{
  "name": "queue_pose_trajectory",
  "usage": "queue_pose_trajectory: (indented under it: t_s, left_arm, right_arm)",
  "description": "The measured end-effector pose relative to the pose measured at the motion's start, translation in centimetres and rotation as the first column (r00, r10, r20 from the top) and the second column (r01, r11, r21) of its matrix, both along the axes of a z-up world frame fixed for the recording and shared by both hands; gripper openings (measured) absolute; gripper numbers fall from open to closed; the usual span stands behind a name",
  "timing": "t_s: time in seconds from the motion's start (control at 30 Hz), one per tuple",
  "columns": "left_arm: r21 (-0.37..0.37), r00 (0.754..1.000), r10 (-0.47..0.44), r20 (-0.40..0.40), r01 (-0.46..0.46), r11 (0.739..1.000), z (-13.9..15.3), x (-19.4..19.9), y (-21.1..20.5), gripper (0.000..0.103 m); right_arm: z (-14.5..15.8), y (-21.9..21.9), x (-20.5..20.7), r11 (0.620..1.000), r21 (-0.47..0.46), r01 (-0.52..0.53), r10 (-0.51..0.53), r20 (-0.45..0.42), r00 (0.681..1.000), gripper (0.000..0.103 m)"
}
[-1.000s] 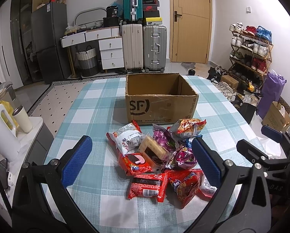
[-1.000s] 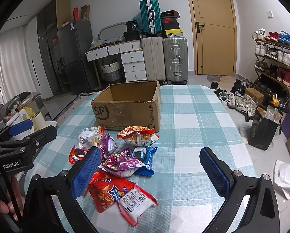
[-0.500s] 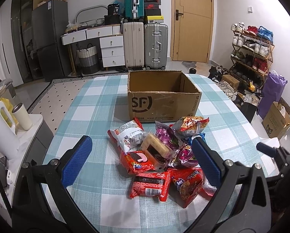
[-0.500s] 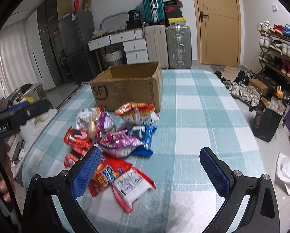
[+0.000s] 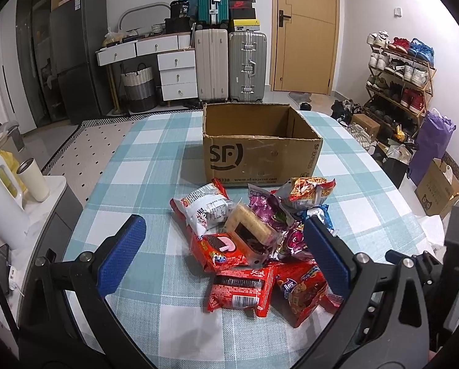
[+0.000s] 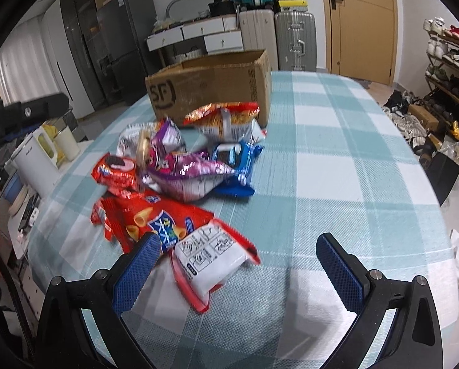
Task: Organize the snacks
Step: 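Lower the right gripper onto the white printed snack bag and close it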
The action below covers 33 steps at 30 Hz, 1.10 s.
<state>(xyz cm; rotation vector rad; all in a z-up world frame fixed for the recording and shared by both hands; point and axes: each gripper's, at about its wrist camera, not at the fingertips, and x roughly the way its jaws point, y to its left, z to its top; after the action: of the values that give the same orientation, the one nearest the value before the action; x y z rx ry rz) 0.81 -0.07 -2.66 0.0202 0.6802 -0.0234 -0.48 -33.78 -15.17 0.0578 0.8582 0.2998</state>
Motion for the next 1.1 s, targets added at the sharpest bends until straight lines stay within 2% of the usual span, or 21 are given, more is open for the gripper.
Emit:
queue_pose_trajectory:
  t_s: [0.33, 0.47, 0.7, 0.83, 0.87, 0.97, 1.1]
  left_arm:
    - [-0.004, 1.0, 0.005, -0.026, -0.005, 1.0, -0.8, 0.7, 0.3, 0.102]
    - [-0.004, 0.999, 0.009, -0.032, -0.009, 1.0, -1.0, 0.8, 0.4, 0.102]
    - [-0.009, 0.999, 0.021, -0.042, -0.022, 1.0, -1.6, 1.3, 0.8, 0.102]
    - [-0.008, 0.999, 0.028, -0.044, -0.028, 1.0, -1.7, 1.3, 1.1, 0.102]
    - [-0.007, 0.999, 0.031, -0.044, -0.031, 0.999, -1.7, 1.3, 1.2, 0.102]
    - [-0.006, 0.998, 0.041, -0.049, -0.041, 0.999, -1.9, 1.4, 1.6, 0.102]
    - [-0.007, 0.997, 0.057, -0.05, -0.057, 0.998, -2.0, 1.4, 2.3, 0.102]
  right_arm:
    - [-2.2, 1.1, 0.7, 0.999, -0.02, -0.035, 0.034, -0.052, 0.998, 0.103]
    - [-2.6, 1.4, 1.1, 0.998, -0.06, -0.019, 0.016, -0.045, 0.999, 0.103]
    - [-2.8, 2.1, 1.0, 0.996, -0.075, -0.045, 0.042, -0.036, 0.998, 0.101]
    - [-3.0, 2.7, 0.9, 0.994, -0.048, -0.096, 0.094, -0.048, 0.994, 0.087]
    - [-3.0, 3.0, 0.7, 0.992, -0.059, -0.111, 0.109, -0.041, 0.993, 0.077]
    - [-2.9, 3.8, 0.4, 0.986, -0.102, -0.129, 0.127, -0.022, 0.992, 0.056]
    - [-2.7, 3.1, 0.6, 0.991, -0.054, -0.12, 0.119, -0.023, 0.993, 0.044]
